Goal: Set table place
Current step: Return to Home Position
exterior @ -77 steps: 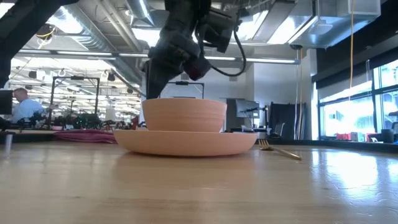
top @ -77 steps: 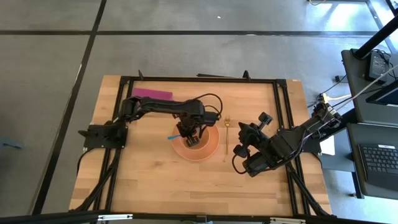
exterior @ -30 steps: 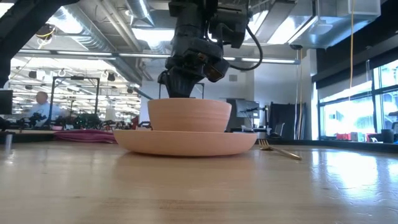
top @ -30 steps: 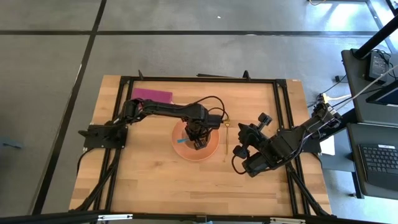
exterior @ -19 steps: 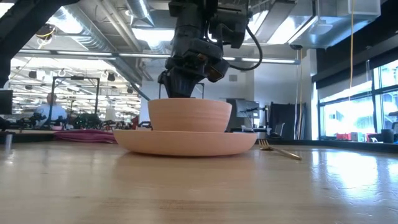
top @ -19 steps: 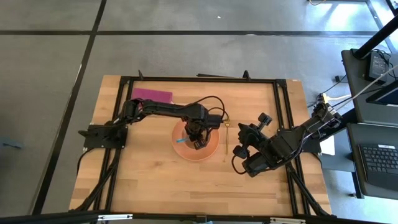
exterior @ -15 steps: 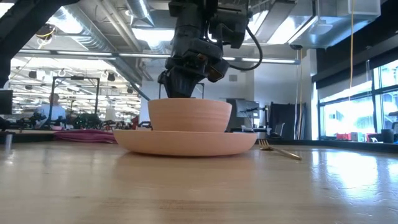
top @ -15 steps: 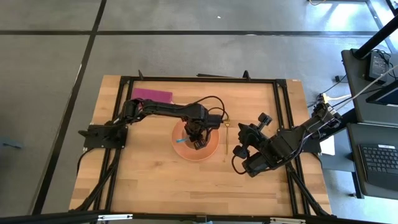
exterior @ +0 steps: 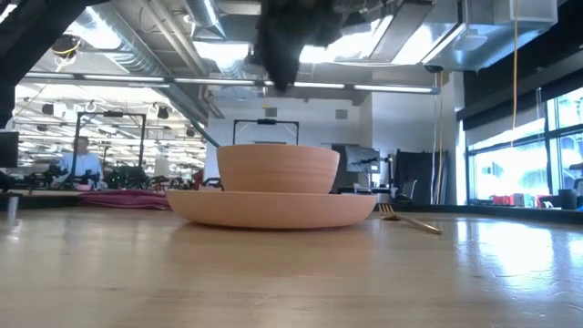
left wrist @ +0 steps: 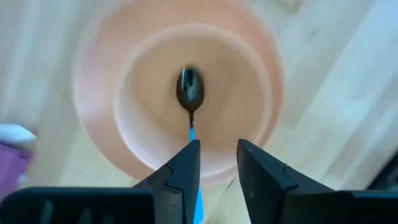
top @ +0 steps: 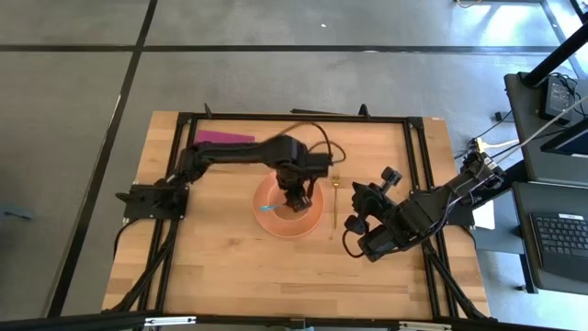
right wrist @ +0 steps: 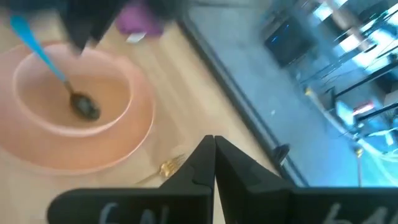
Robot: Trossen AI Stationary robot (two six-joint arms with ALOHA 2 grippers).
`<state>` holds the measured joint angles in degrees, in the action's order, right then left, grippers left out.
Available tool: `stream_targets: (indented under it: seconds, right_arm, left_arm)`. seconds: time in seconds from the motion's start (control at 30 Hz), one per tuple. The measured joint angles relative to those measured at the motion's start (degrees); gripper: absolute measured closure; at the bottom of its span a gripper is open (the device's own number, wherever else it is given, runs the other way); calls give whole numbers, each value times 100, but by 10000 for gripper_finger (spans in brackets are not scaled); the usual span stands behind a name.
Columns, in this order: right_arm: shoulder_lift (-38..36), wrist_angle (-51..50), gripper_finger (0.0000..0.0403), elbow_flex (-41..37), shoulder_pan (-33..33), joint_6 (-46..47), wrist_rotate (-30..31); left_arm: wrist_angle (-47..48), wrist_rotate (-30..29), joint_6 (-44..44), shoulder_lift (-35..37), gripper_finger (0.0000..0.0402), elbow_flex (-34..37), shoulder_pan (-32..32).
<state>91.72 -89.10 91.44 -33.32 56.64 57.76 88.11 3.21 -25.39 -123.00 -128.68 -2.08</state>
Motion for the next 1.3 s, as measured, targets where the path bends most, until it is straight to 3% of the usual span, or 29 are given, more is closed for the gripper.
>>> stream_targets:
  seconds: [0.1,0.23,0.43,0.57,0.9,1.1,1.3]
  right_arm:
    - [7,63,391,2,0,13,-458]
    - [11,189,391,2,2,7,-808]
    - [10,174,391,134,17,-129,-488]
    - [-100,69,391,505,-40,-163,-553]
    - [-1471,-95,391,777,-1100,171,-437]
    - [-2296,215,391,87,-1790,438,123]
    - [-2867,1870,391,-1461,-1949,-91,399]
  left_arm:
    - [156,-217,4,156,310,-651,49]
    - [-39,-220,47,761,320,-429,134]
    - [185,-719,222,1409,332,-411,261]
    - [193,-1567,145,1912,338,-411,500]
    - [192,-2469,-699,3615,352,-390,1356]
    - [191,-3206,-1267,4699,361,108,2142]
    - [172,-3951,-2505,5733,370,1624,2659]
